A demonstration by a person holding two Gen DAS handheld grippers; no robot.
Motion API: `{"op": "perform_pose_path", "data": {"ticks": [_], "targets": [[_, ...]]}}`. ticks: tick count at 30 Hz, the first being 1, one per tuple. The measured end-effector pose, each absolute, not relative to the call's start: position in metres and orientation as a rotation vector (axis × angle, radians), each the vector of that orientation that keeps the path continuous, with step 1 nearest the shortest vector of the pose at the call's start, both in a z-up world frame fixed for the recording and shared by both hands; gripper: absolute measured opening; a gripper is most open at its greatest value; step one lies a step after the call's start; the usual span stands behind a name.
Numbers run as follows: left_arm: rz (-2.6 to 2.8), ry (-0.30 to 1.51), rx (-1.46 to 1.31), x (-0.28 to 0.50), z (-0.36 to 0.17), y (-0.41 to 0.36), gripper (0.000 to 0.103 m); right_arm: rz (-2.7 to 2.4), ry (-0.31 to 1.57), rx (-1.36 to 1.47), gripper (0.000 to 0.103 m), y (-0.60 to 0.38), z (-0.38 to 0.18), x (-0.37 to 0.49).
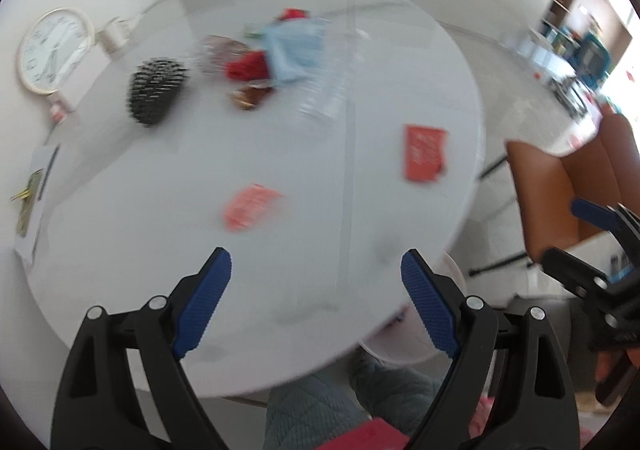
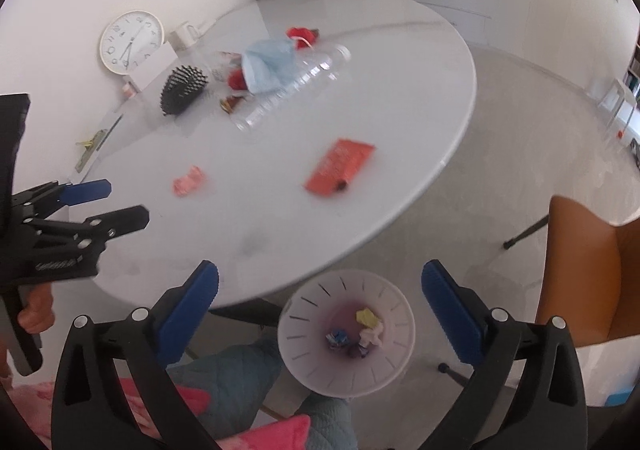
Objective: Collect trash
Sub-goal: 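Grasp the black mesh net with the left tool while the right tool grasps the clear plastic bag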
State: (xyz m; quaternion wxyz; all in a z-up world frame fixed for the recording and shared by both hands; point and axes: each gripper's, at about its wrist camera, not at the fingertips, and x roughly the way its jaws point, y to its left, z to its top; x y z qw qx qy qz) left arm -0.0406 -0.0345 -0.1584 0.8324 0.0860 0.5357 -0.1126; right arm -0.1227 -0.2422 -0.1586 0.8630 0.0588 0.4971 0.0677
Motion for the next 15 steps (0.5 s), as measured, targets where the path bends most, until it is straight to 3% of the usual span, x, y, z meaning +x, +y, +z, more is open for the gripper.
{"op": "perform_pose_path", "data": {"ticks": [3, 15], "targets": [[-0.173, 1.124, 0.168, -0.019, -0.157, -0.004, 0.092, 0.165, 1.032, 0.092, 0.101, -0.221, -0.149, -0.105], [-0.075, 1.089, 0.177, 0.105, -0.169, 0.105, 0.093, 0.173, 0.965, 0.097, 0.101, -0.119, -0.143, 0.016]]}}
